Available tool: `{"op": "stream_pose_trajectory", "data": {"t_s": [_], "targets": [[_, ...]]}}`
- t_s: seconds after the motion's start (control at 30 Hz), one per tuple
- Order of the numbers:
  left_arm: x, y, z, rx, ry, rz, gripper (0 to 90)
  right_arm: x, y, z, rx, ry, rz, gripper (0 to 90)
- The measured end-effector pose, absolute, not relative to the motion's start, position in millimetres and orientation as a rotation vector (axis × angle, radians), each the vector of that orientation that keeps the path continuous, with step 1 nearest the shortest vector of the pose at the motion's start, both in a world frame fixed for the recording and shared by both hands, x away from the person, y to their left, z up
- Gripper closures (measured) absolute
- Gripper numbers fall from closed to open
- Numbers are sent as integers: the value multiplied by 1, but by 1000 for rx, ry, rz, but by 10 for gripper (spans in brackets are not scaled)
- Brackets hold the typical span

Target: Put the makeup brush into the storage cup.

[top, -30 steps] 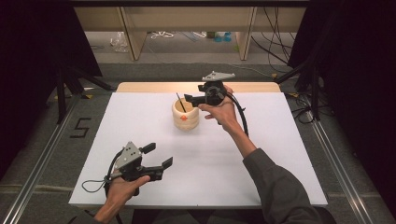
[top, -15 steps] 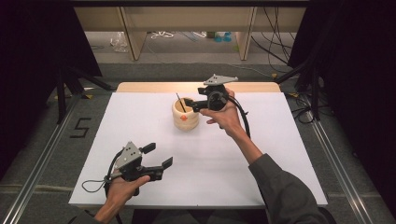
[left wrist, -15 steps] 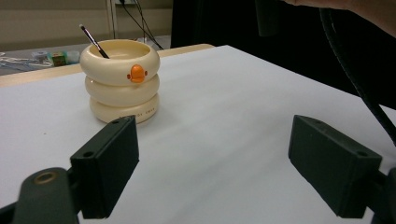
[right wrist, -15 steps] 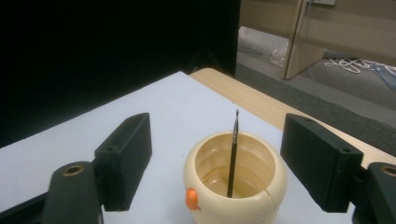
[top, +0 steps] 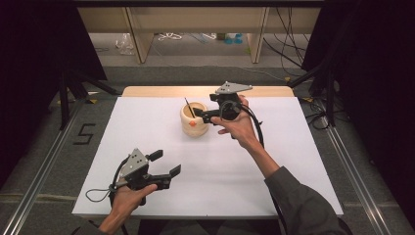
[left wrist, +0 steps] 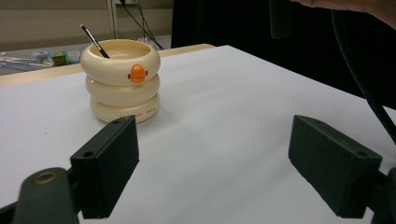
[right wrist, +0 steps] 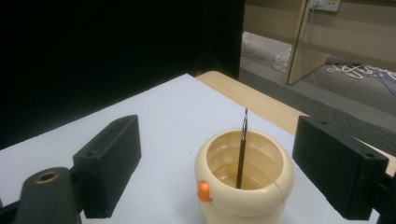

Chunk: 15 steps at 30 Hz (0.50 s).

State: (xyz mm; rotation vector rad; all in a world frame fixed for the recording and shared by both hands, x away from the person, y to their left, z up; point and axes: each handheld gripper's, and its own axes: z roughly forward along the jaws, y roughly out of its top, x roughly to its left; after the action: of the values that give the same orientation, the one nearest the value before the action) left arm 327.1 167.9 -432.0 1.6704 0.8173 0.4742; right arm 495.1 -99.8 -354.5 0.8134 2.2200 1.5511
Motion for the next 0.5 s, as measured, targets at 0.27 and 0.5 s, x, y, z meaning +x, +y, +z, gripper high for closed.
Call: {"op": "stream_pose_trajectory", "data": {"t_s": [0.27,0.5], "targets": [[328,168,-432,1675,803,492,156,486,-106,-358,821,2210,1545,164],[326,167,-432,1665,829,460,156,478,-109,-357,804,2197,1555,165]]}}
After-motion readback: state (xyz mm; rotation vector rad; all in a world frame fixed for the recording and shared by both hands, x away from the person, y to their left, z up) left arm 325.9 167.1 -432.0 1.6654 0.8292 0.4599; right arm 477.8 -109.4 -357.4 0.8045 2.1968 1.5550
